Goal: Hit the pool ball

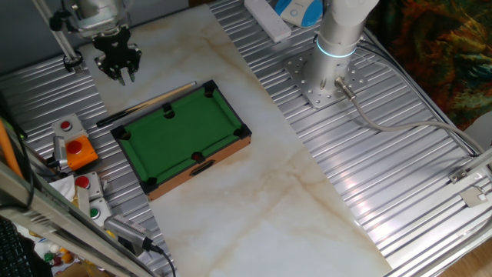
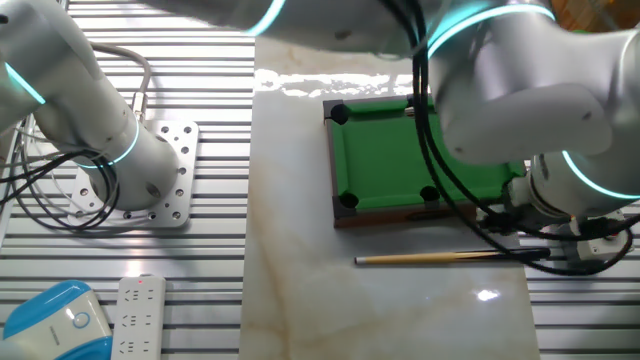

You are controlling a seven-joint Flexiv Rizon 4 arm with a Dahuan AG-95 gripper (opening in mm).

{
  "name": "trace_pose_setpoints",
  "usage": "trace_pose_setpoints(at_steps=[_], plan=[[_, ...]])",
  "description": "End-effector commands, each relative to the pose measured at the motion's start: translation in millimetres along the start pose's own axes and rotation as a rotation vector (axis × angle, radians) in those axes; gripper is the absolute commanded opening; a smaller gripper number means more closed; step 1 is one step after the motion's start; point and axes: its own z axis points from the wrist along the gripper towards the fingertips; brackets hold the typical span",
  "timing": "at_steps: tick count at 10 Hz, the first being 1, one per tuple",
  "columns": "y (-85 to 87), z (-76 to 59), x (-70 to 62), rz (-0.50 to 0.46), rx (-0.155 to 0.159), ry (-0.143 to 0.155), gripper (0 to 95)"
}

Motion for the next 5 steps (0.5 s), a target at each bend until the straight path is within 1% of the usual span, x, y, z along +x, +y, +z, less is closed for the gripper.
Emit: trace_pose_setpoints(at_steps=[1,3,5], plan=[[0.5,-0.9,-1.7,0.644,0.004,0.008,19.0],[-0.3,0.7,-3.9,0.811,0.007,0.019,19.0],[0.4,0.7,-4.6,0.907,0.004,0.02,19.0]])
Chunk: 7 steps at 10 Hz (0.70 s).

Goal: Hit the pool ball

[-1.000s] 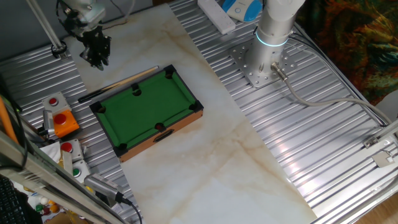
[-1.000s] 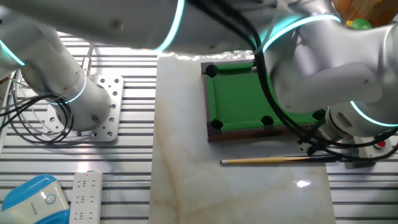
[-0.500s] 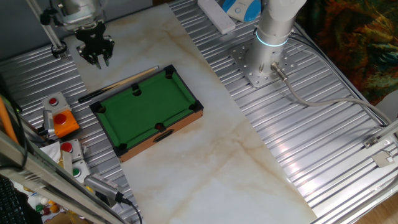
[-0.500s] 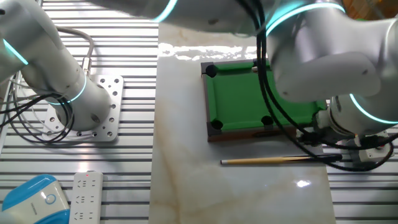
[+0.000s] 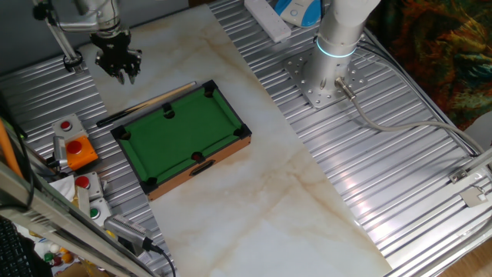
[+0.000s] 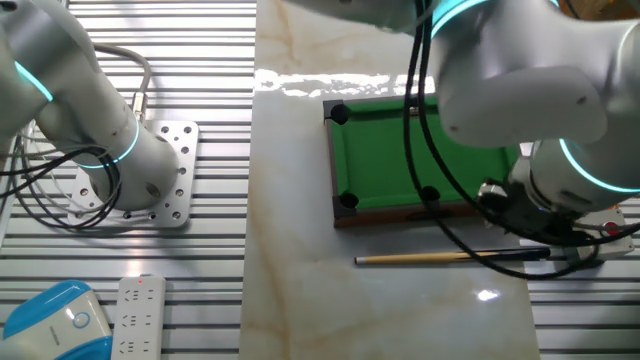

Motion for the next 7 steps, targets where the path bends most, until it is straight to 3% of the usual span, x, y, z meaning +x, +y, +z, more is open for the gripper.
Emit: trace_pose_setpoints(at_steps=[1,3,7], plan=[[3.5,-0.8,-2.2,0.438,-0.001,0.009,19.0],[15.8,-4.0,-11.0,0.535,-0.002,0.011,19.0],[66.6,-4.1,-41.7,0.752,0.007,0.021,19.0]])
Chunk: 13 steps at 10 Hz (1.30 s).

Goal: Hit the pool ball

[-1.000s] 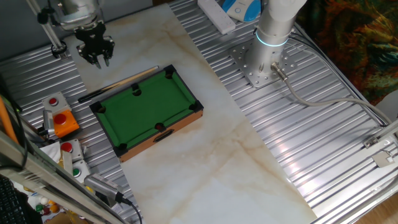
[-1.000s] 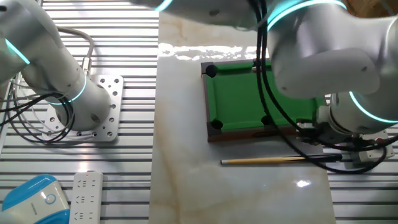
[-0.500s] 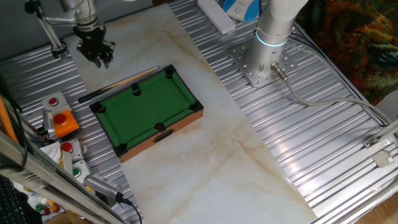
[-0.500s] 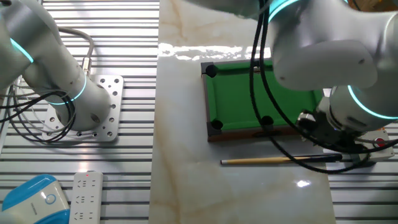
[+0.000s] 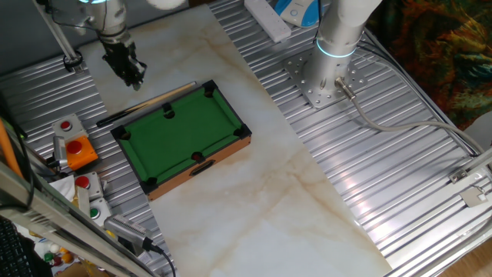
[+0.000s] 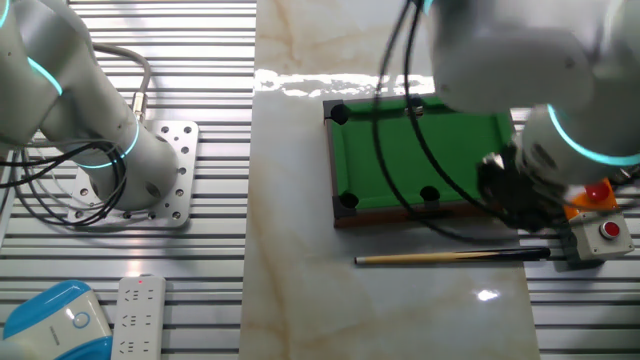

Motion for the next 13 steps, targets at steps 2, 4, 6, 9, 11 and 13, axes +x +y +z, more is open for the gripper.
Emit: trace_pose_setpoints(at_steps=[2,4,6,9,11,13], plan=[[60.0,-2.4,4.5,0.307,0.016,0.016,0.0],[80.1,4.1,14.8,0.364,0.018,0.013,0.0],[94.9,10.3,12.5,0.404,0.025,0.02,0.0],[101.8,12.2,7.5,0.427,0.024,0.026,0.0],[101.9,12.0,7.5,0.426,0.022,0.028,0.0],[102.0,11.9,7.5,0.419,0.023,0.033,0.0]])
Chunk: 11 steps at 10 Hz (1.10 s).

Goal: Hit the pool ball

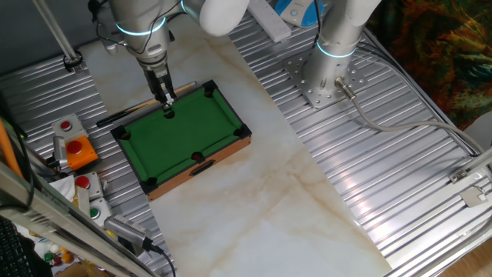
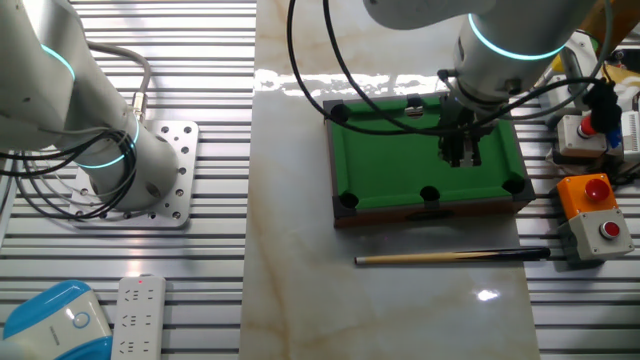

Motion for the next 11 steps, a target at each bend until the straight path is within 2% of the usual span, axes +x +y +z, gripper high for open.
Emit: trace_pose_setpoints(at_steps=[1,4,11], plan=[[0.5,0.8,-0.1,0.006,0.002,0.005,0.0],[1.5,1.3,-0.4,0.018,0.007,0.02,0.0],[3.9,3.1,-1.4,0.03,0.009,0.016,0.0]])
